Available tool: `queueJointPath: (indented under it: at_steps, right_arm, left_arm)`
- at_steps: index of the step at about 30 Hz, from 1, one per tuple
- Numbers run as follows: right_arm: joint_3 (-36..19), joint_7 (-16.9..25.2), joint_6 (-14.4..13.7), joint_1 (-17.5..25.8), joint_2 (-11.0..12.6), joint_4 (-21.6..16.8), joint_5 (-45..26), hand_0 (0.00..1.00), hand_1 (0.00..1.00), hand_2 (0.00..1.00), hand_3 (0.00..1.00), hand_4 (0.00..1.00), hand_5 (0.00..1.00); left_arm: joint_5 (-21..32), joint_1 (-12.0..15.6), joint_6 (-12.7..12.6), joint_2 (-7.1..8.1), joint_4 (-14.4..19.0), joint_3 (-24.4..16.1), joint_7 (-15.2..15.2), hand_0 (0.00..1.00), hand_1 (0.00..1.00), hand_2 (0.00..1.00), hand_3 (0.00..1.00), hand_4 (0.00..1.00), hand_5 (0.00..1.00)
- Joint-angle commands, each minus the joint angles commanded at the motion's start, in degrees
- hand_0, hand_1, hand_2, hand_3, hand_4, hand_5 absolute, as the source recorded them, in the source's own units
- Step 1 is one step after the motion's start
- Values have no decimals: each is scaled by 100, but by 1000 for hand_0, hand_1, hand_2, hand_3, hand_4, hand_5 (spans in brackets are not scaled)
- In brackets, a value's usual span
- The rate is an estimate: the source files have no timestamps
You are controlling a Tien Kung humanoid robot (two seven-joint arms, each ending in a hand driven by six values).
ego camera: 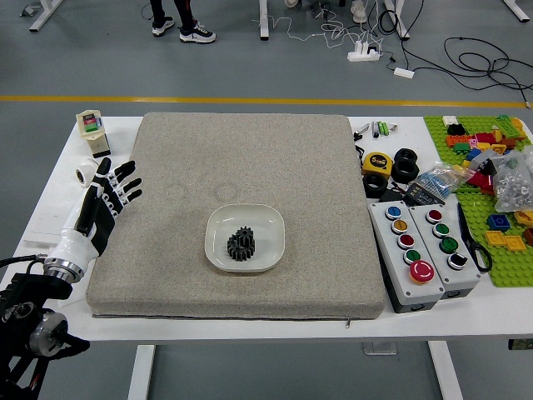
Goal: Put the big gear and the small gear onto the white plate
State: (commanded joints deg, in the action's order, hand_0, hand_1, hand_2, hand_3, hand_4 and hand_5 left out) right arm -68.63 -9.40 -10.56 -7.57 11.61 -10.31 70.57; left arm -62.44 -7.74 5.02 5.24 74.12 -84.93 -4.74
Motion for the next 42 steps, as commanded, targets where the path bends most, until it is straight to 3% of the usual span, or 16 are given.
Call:
queueJointPath:
  at_steps: [42]
  right_arm:
    - [-58, 50, -8, -84, 26, 0, -21, 696, 692, 772, 613, 832, 650]
  left_arm:
    - [-66, -115, 12, -21, -20, -79, 9, 872, 910, 957, 851, 954, 998]
